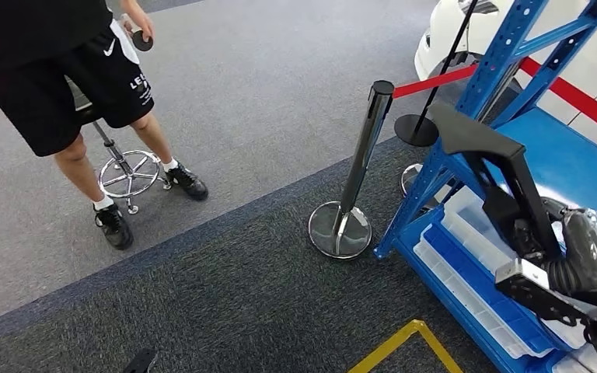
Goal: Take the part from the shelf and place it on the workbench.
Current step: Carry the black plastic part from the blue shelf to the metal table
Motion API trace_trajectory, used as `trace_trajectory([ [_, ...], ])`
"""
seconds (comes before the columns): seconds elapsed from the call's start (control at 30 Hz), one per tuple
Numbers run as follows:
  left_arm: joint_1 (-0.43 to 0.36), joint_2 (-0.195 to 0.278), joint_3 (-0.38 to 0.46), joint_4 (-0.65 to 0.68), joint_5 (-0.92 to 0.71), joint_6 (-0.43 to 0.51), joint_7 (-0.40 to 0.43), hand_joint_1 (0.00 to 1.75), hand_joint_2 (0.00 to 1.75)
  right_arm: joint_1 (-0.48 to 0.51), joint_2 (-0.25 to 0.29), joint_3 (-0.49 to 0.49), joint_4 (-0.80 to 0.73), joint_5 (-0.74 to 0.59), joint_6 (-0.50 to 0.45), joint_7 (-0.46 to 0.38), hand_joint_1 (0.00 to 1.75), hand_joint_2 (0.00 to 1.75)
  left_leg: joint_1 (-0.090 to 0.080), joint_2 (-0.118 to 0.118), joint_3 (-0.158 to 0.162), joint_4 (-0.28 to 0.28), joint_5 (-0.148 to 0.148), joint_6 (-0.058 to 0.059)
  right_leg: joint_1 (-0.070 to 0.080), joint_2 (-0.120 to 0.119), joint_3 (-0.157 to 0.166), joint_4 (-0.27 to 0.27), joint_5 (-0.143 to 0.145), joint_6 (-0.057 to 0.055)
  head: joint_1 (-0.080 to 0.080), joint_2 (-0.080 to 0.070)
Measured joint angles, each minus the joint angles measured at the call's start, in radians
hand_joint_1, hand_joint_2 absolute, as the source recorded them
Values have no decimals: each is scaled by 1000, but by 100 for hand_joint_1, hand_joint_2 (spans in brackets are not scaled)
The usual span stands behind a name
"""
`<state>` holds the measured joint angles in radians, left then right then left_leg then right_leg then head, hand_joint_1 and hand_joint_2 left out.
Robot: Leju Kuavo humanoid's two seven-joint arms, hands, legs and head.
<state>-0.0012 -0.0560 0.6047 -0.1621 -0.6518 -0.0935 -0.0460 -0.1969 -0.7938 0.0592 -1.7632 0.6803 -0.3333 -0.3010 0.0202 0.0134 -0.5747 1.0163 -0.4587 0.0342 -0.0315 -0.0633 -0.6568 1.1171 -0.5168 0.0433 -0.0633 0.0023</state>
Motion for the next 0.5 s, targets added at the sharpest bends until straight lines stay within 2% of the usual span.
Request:
trace_trajectory([
  [0.03, -2, 1, 0, 0, 0, 0, -1, 0, 175, 29, 0, -10, -25, 1, 4, -13, 175, 175, -4, -10, -14, 0, 11, 6, 2, 34, -18, 61, -52, -3, 0, 0],
  [0.07, -4, 1, 0, 0, 0, 0, -3, 0, 175, 53, 0, -15, -47, 5, 6, -21, 175, 175, -8, -21, -28, 1, 22, 10, 5, 53, -31, 124, -92, -7, 0, 0],
  [0.1, -5, 2, 0, 0, -1, 0, -4, 0, 175, 74, 0, -18, -69, 11, 8, -28, 175, 175, -13, -34, -41, 2, 32, 12, 9, 60, -35, 169, -110, -11, 0, 0],
  [0.13, -5, 3, 0, 0, -2, 0, -5, 0, 175, 91, 0, -18, -91, 16, 8, -33, 175, 175, -17, -47, -54, 3, 42, 13, 11, 63, -24, 183, -106, -16, 0, 0],
  [0.17, -5, 3, 0, 0, -3, -1, -5, 0, 175, 106, 1, -18, -112, 21, 8, -36, 175, 175, -20, -60, -66, 6, 51, 12, 14, 66, 6, 158, -86, -22, 0, 0],
  [0.2, -4, 3, 0, 0, -3, -1, -5, 0, 175, 117, 0, -17, -132, 25, 8, -38, 175, 175, -21, -74, -78, 9, 60, 11, 16, 75, 52, 100, -60, -29, 0, 0],
  [0.23, -4, 3, 0, 0, -4, -1, -6, 0, 175, 124, 0, -17, -149, 27, 8, -38, 175, 175, -22, -86, -90, 11, 70, 7, 18, 95, 102, 25, -47, -36, -1, 0],
  [0.27, -4, 4, 0, 0, -4, -1, -6, 0, 175, 130, -1, -17, -163, 29, 8, -37, 175, 175, -23, -98, -97, 12, 79, 3, 20, 114, 141, -36, -38, -40, -1, 0],
  [0.3, -4, 4, 0, 0, -4, -1, -7, 0, 175, 134, -2, -18, -174, 29, 7, -36, 175, 175, -23, -109, -102, 12, 89, -2, 22, 129, 166, -78, -36, -43, 0, 0],
  [0.33, -4, 4, 0, 0, -4, -1, -8, 0, 175, 137, -4, -18, -183, 29, 7, -34, 175, 175, -22, -120, -105, 9, 99, -8, 24, 134, 173, -95, -38, -45, 1, 0],
  [0.4, 0, 6, 0, 0, -5, -1, -9, 0, 175, 141, -8, -19, -194, 26, 7, -29, 175, 175, -20, -138, -111, 3, 116, -19, 25, 112, 166, -101, -20, -52, 4, 0],
  [0.43, 2, 6, 0, 1, -6, -1, -9, 0, 175, 142, -9, -19, -197, 22, 7, -26, 175, 175, -20, -125, -119, 10, 107, -23, 24, 98, 160, -105, -9, -58, 4, 0],
  [0.47, 2, 6, 0, 1, -6, -1, -9, 0, 175, 143, -11, -19, -200, 18, 8, -24, 175, 175, -20, -101, -130, 32, 77, -27, 23, 83, 152, -110, 4, -66, 2, 0],
  [0.5, 2, 7, 0, 1, -6, -1, -10, 0, 175, 144, -14, -21, -203, 14, 8, -22, 175, 175, -19, -70, -145, 73, 30, -30, 22, 69, 141, -113, 16, -72, 0, 0],
])
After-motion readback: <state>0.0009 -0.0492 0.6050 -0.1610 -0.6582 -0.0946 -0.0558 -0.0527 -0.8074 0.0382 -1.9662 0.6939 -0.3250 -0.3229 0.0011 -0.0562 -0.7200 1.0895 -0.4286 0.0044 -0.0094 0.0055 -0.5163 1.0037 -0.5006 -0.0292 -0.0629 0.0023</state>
